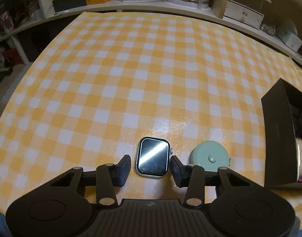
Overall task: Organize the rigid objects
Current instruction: 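Close the left gripper around the smartwatch body, then carry the smartwatch into the black box and open the left gripper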
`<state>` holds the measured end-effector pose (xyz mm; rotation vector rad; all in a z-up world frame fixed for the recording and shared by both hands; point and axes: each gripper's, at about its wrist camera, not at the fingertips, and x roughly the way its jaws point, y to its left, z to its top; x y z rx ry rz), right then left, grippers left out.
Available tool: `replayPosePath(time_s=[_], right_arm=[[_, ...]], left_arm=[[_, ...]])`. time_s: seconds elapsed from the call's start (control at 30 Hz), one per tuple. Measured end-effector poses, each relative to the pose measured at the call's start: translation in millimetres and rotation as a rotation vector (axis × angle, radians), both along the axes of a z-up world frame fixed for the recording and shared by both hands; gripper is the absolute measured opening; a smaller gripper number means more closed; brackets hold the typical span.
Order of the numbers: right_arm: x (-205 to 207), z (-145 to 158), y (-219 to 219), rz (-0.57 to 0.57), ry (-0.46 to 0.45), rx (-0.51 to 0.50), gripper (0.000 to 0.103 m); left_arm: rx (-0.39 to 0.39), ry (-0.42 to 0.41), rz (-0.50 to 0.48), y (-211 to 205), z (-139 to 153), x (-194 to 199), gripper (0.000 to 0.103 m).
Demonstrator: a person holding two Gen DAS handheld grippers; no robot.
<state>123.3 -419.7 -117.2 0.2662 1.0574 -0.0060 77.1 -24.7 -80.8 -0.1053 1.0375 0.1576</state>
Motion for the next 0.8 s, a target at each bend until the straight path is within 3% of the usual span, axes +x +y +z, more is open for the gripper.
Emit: replayPosePath(time_s=[0.07, 0.37, 0.47, 0.8], right_arm=[[-0.5, -0.1, 0.0, -0.001, 0.001, 0.002, 0.012], [-0.2, 0.6, 0.3, -0.003, 0.003, 0.006, 0.012], [0.1, 0.9, 0.1, -0.003, 0.003, 0.007, 0.012], [1.4, 0.8, -2.3, -0.005, 0.004, 0.019, 0.012]], left_arm=[[0.005, -0.003, -0.014, -1.9, -0.8, -0.3, 0.039], [-0.08, -0.058, -0.053, -4.3, 11.1, -0.4, 0.039], [-0.081, -0.119, -0.097, -16.7, 28.0, 2.4, 0.039], [-0.221, -0.221, -0.245, -81.4, 64.6, 16.4, 0.039]])
